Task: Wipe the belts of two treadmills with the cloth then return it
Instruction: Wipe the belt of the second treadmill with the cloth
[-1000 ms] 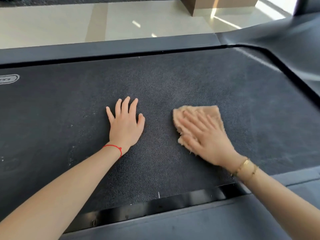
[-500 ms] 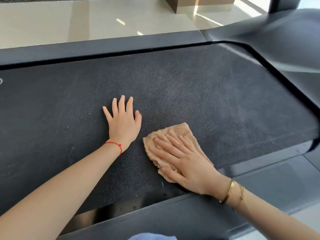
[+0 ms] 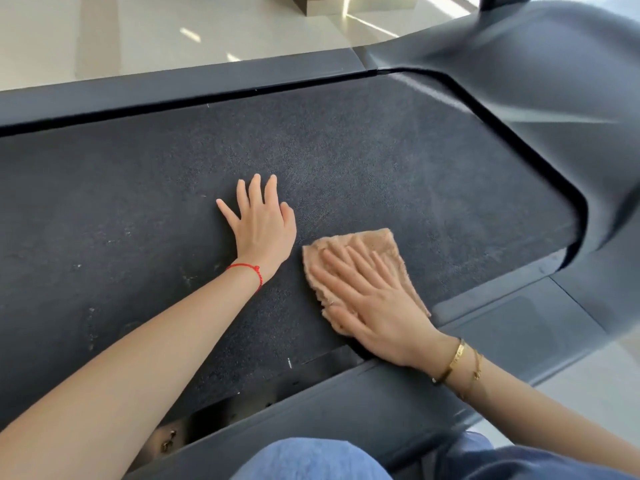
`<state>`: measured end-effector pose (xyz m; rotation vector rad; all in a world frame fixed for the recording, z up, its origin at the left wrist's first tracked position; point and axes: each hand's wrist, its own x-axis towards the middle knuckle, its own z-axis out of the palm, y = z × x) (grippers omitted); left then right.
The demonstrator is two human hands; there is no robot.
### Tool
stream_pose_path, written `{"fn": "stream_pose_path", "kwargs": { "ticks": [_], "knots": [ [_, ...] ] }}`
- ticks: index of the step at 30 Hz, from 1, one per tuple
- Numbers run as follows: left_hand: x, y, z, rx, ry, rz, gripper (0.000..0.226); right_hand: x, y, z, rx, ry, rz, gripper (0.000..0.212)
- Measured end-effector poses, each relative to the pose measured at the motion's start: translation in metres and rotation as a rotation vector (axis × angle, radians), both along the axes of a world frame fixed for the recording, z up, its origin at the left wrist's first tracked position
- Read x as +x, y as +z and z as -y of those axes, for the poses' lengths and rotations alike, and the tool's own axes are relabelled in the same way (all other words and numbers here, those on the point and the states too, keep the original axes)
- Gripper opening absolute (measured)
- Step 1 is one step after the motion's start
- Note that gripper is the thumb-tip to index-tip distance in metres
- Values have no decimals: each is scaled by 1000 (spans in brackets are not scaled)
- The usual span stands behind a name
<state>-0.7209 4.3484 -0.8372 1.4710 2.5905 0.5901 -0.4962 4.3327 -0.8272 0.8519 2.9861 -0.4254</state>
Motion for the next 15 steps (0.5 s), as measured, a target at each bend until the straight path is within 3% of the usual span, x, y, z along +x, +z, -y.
{"fn": "stream_pose_path", "kwargs": {
  "ticks": [5, 12, 15],
  "knots": [
    [10, 1, -19, -3, 17, 2, 53, 23, -4, -25, 18, 4, -30, 55],
    [24, -3, -35, -26, 35, -27, 53, 29, -5, -98, 76, -316, -17, 56],
    [33, -4, -42, -38, 67, -15, 53, 23, -5, -90, 79, -227, -13, 56]
  ]
}}
